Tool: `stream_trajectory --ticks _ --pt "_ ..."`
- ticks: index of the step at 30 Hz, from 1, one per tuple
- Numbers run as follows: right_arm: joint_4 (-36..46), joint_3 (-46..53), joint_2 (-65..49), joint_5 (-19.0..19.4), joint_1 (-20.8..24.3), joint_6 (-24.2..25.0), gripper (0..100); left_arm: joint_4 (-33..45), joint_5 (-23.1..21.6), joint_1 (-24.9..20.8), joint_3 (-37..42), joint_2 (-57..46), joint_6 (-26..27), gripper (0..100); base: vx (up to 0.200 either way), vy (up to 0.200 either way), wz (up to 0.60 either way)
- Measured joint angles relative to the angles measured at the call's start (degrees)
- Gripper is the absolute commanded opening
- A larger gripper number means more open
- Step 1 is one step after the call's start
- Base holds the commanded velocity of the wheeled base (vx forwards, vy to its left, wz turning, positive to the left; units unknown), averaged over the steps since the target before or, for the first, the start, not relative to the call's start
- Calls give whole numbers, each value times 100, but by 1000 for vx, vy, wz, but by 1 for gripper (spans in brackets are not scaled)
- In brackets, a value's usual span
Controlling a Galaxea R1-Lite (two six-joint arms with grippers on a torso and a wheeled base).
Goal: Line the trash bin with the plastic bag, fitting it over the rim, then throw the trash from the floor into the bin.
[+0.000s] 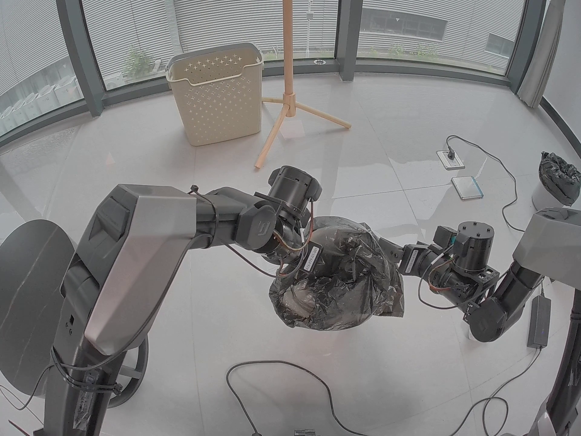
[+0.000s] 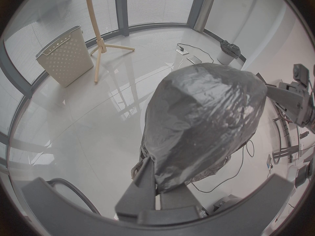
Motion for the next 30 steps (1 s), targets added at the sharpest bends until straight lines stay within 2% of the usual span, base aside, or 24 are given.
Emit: stream_trajectory --ticks 1,7,12,22,30 --pt "-7 -9 52 -22 -66 24 0 0 0 0 0 -2 0 0 0 0 0" --pt "-38 -378 592 -266 -286 558 0 0 -2 -33 0 -9 2 0 0 0 0" --pt "-2 -850 1108 -427 -295 769 0 0 -6 -49 0 -33 0 0 0 0 0" --pt "123 -1638 1891 -479 -116 797 0 -9 -6 -55 0 -74 -13 0 0 0 0" --pt "586 -2384 2349 -490 13 818 0 -11 -6 -71 0 -135 -24 0 0 0 0"
